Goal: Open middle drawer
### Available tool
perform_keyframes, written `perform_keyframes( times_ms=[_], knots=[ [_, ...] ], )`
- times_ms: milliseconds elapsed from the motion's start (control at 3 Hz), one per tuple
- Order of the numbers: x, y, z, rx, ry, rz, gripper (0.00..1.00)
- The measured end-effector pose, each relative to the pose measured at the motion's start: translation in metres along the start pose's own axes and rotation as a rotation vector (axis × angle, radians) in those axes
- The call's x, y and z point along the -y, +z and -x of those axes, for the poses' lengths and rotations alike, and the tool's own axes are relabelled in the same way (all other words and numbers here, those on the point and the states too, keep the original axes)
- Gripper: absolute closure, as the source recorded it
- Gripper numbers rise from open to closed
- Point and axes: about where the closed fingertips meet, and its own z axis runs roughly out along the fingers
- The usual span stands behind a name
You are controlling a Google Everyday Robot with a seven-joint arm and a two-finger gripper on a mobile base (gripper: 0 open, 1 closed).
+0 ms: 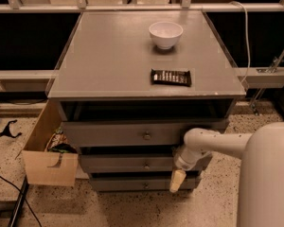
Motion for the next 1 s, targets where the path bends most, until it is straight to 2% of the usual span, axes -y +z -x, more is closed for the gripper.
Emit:
perform_keyframes(
  times_ms=[1000],
  knots=[
    [-0.016, -0.011, -0.028, -0.021, 0.054, 0.042, 0.0]
  ],
)
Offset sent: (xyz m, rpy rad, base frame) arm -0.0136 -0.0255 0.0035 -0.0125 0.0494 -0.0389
